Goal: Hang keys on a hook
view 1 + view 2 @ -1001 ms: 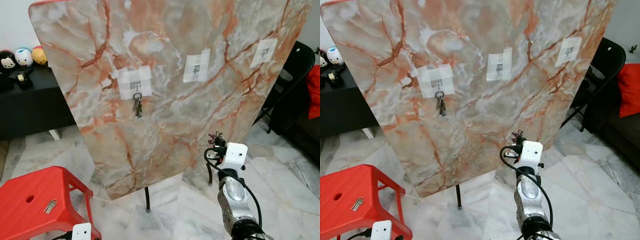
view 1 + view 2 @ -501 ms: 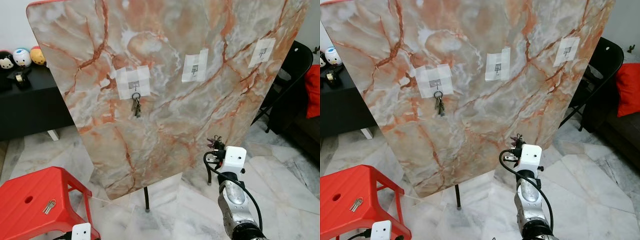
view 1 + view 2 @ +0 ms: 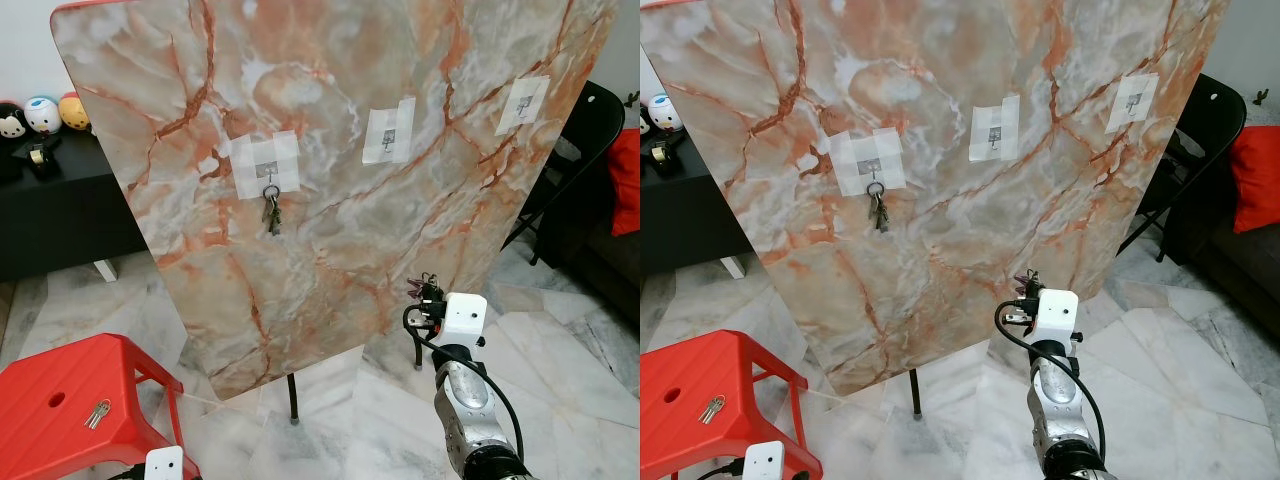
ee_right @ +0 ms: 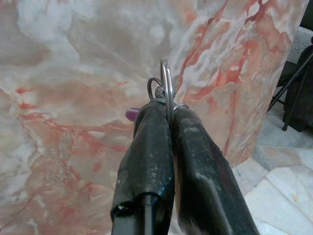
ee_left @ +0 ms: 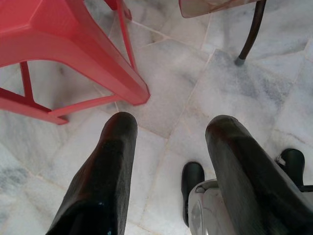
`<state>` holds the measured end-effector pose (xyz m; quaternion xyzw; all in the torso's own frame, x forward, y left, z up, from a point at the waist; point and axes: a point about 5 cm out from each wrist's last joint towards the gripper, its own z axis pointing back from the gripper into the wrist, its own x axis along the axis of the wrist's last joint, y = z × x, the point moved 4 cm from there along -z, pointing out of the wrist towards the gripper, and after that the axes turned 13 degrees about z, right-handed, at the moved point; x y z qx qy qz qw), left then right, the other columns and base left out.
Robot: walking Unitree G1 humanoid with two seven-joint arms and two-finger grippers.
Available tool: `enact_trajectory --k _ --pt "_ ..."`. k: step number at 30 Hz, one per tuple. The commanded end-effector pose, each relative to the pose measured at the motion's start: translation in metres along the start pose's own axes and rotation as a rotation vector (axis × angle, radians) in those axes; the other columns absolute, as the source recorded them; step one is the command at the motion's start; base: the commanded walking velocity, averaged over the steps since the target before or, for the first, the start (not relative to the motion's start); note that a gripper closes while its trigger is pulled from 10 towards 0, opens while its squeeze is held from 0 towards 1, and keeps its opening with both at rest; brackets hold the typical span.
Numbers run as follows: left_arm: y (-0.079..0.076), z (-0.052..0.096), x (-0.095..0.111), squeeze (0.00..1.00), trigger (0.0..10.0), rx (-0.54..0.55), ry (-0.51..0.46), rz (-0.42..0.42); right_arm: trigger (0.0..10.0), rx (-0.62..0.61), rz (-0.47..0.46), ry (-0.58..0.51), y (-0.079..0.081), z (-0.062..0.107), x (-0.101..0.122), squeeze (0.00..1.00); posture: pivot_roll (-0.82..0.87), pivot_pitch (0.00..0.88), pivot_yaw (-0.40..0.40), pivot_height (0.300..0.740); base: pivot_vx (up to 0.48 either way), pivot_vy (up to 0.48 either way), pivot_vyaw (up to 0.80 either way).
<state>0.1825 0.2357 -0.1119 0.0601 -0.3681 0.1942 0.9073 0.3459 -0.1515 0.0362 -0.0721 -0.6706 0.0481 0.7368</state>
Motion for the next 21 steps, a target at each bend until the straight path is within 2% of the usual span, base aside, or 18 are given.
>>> enact_trajectory --k 1,21 --pt "-0.0009 0.0009 -0.0045 0.0 10.0 -0.002 0.016 0.007 10.0 -0.003 0.006 -0.017 -0.0035 -0.0035 0.0062 0.0 0.05 0.0 -0.041 0.74 0.255 0.0 0.0" --pt "-0.0034 0.001 -0.0055 0.0 10.0 -0.013 0.021 0.003 10.0 0.004 0.0 -0.011 -0.0014 -0.006 0.0073 0.0 0.05 0.0 -0.041 0.74 0.263 0.0 0.0"
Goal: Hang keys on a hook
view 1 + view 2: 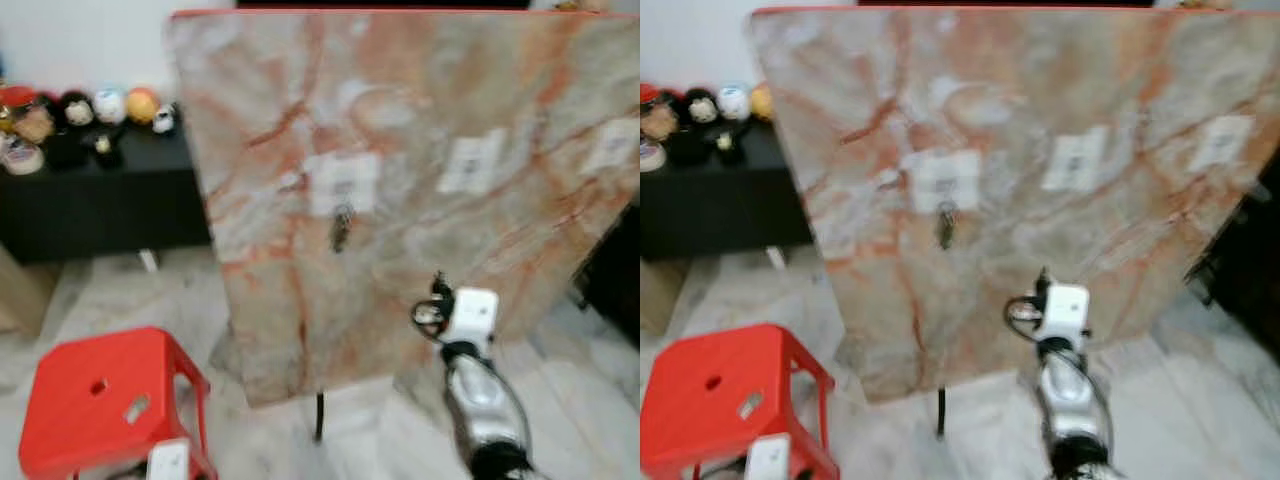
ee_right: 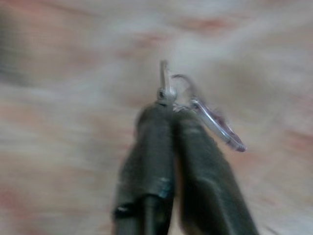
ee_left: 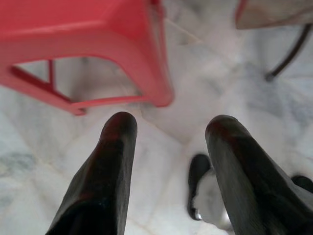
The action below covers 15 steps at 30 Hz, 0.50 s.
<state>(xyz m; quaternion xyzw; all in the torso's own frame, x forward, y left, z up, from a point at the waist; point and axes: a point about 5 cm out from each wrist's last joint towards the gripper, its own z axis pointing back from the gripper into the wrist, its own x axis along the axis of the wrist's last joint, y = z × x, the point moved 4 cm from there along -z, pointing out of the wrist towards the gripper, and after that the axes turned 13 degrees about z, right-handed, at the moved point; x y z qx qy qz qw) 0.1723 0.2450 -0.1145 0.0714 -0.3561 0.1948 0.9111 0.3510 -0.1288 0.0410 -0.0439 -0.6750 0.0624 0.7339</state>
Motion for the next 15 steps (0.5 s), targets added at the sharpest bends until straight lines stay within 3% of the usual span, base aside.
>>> enact_trajectory --k 1,5,15 --pt "-0.016 -0.0009 0.0002 0.0 10.0 -0.038 0.001 0.013 10.0 -0.057 0.018 0.006 -0.0232 -0.0008 -0.0015 0.0 0.05 0.0 -0.041 0.74 0.266 0.0 0.0" --pt "-0.0157 -0.0008 -0.0002 0.0 10.0 -0.038 0.002 0.012 10.0 -0.064 0.016 0.01 -0.0243 -0.0008 -0.002 0.0 0.05 0.0 -0.041 0.74 0.267 0.0 0.0" --pt "-0.0166 -0.0005 -0.001 0.0 10.0 -0.046 0.003 0.011 10.0 -0.113 -0.004 0.046 -0.0325 0.0027 -0.0103 0.0 0.05 0.0 -0.039 0.74 0.0 0.0 0.0"
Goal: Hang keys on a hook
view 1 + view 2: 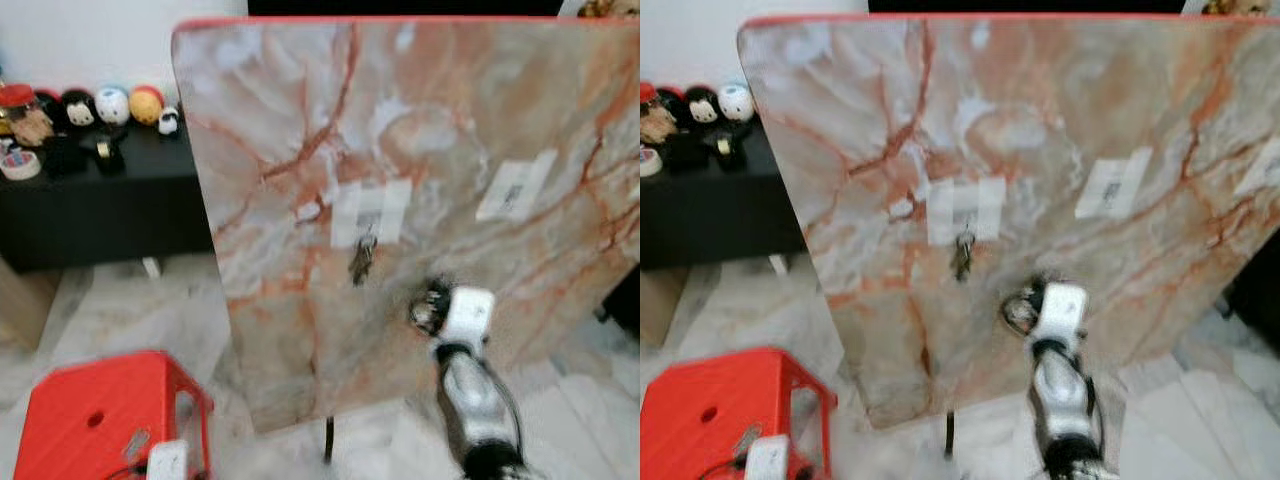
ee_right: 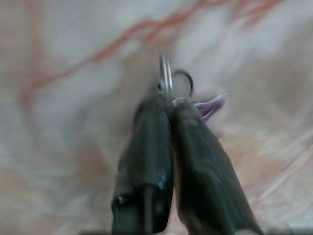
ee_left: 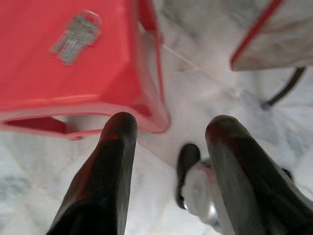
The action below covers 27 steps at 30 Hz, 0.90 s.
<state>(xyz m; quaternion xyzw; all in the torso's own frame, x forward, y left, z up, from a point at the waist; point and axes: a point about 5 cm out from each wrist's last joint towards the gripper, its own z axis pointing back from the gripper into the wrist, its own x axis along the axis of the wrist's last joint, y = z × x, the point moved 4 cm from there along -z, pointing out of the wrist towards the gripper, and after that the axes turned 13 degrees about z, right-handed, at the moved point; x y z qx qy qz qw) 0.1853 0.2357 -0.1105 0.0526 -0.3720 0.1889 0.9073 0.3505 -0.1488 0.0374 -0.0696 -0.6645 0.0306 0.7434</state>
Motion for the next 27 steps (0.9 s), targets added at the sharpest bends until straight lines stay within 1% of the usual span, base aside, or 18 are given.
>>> enact_trajectory --k 1,4,6,8,12,13,15,16,18,19,20,23,25,27 --pt "-0.003 0.002 -0.009 0.0 10.0 -0.002 0.028 0.003 10.0 -0.047 0.01 0.014 -0.016 0.001 -0.004 0.0 0.05 0.0 -0.038 0.74 0.0 0.0 0.0" --pt "-0.003 0.002 -0.009 0.0 10.0 -0.003 0.028 0.002 10.0 -0.071 0.009 0.015 -0.02 0.001 -0.004 0.0 0.05 0.0 -0.038 0.74 0.0 0.0 0.0" --pt "-0.003 0.002 -0.009 0.0 10.0 -0.004 0.027 0.001 10.0 -0.114 0.017 0.013 -0.027 0.001 -0.003 0.0 0.05 0.0 -0.036 0.74 0.0 0.0 0.0" --pt "-0.004 0.002 -0.008 0.0 10.0 -0.006 0.025 0.0 10.0 -0.223 0.044 0.007 -0.045 0.0 0.001 0.0 0.05 0.0 -0.035 0.74 0.0 0.0 0.0" --pt "-0.004 0.001 -0.007 0.0 10.0 -0.006 0.023 -0.001 10.0 -0.323 0.09 -0.006 -0.063 -0.001 0.008 0.0 0.05 0.0 -0.034 0.74 0.0 0.0 0.0" --pt "-0.004 0.001 -0.006 0.0 10.0 -0.006 0.022 -0.001 10.0 -0.372 0.129 -0.014 -0.072 -0.002 0.013 0.0 0.05 0.0 -0.032 0.74 0.0 0.0 0.0" --pt "-0.004 0.001 -0.006 0.0 10.0 -0.006 0.021 -0.001 10.0 -0.402 0.143 -0.021 -0.079 -0.002 0.017 0.0 0.05 0.0 -0.032 0.74 0.0 0.0 0.0" --pt "-0.004 0.001 -0.006 0.0 10.0 -0.006 0.02 -0.001 10.0 -0.411 0.141 -0.026 -0.08 -0.003 0.018 0.0 0.05 0.0 -0.032 0.74 0.0 0.0 0.0" --pt "-0.004 0.001 -0.005 0.0 10.0 -0.005 0.019 -0.001 10.0 -0.436 0.173 -0.037 -0.085 -0.004 0.023 0.0 0.05 0.0 -0.029 0.74 0.0 0.0 0.0" --pt "-0.004 0.001 -0.005 0.0 10.0 -0.006 0.019 -0.003 10.0 -0.45 0.206 -0.059 -0.088 -0.006 0.03 0.0 0.05 0.0 -0.029 0.74 0.0 0.0 0.0" --pt "-0.005 0.001 -0.005 0.0 10.0 -0.008 0.018 -0.005 10.0 -0.461 0.274 -0.104 -0.09 -0.01 0.044 0.0 0.05 0.0 -0.028 0.74 0.0 0.0 0.0" --pt "-0.005 0.001 -0.004 0.0 10.0 -0.009 0.016 -0.005 10.0 -0.483 0.346 -0.151 -0.091 -0.015 0.06 0.0 0.05 0.0 -0.028 0.74 0.0 0.0 0.0" --pt "-0.005 0.0 -0.004 0.0 10.0 -0.009 0.015 -0.005 10.0 -0.489 0.346 -0.167 -0.092 -0.015 0.064 0.0 0.05 0.0 -0.028 0.74 0.0 0.0 0.0" --pt "-0.005 0.0 -0.004 0.0 10.0 -0.008 0.013 -0.006 10.0 -0.511 0.366 -0.192 -0.093 -0.017 0.073 0.0 0.05 0.0 -0.027 0.74 0.0 0.0 0.0"
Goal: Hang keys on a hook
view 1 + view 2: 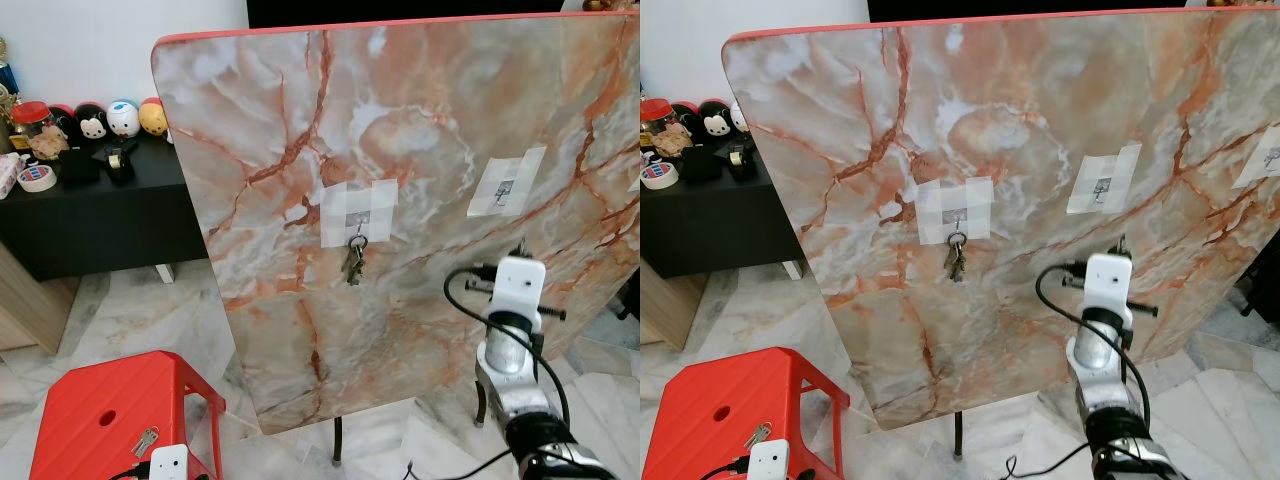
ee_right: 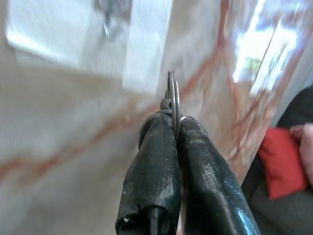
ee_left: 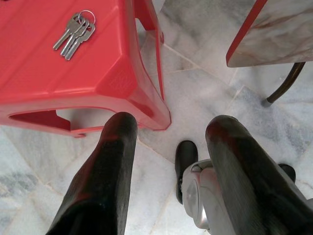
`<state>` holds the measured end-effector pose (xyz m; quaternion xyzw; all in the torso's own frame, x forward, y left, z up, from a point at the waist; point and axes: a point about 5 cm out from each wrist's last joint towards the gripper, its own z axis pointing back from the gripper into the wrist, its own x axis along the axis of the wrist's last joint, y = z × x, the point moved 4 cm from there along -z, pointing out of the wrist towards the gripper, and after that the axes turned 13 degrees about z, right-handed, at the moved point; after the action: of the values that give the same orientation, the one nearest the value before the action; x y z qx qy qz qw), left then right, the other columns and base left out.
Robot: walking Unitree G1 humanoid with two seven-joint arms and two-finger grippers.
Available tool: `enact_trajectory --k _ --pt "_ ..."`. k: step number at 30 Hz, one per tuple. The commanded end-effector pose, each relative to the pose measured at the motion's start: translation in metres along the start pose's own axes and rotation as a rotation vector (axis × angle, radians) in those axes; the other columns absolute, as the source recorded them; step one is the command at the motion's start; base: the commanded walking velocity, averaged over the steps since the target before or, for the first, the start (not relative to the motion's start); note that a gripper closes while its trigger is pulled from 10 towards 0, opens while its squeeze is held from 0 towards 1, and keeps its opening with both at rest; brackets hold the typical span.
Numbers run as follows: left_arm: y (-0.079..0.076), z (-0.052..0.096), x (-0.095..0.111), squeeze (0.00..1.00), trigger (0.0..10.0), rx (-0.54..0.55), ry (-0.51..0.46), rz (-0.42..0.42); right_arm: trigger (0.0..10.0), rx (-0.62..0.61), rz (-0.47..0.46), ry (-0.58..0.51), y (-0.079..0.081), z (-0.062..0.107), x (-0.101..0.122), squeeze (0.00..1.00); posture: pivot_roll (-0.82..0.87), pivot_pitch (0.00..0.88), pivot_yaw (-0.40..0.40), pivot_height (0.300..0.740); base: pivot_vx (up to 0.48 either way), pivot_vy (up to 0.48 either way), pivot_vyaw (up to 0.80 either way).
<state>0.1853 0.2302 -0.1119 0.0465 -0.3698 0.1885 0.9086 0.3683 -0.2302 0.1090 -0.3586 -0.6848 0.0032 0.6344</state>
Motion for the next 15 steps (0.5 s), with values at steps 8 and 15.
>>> enact_trajectory --k 8,15 --pt "-0.002 0.0 0.0 0.0 10.0 -0.001 0.004 -0.01 10.0 -0.131 0.124 -0.136 -0.017 -0.014 0.033 0.0 0.05 0.0 -0.025 0.74 0.0 0.0 0.0" --pt "-0.003 0.0 -0.001 0.0 10.0 -0.005 0.007 -0.013 10.0 -0.169 0.206 -0.106 -0.021 -0.02 0.032 0.0 0.05 0.0 -0.023 0.74 0.0 0.0 0.0"
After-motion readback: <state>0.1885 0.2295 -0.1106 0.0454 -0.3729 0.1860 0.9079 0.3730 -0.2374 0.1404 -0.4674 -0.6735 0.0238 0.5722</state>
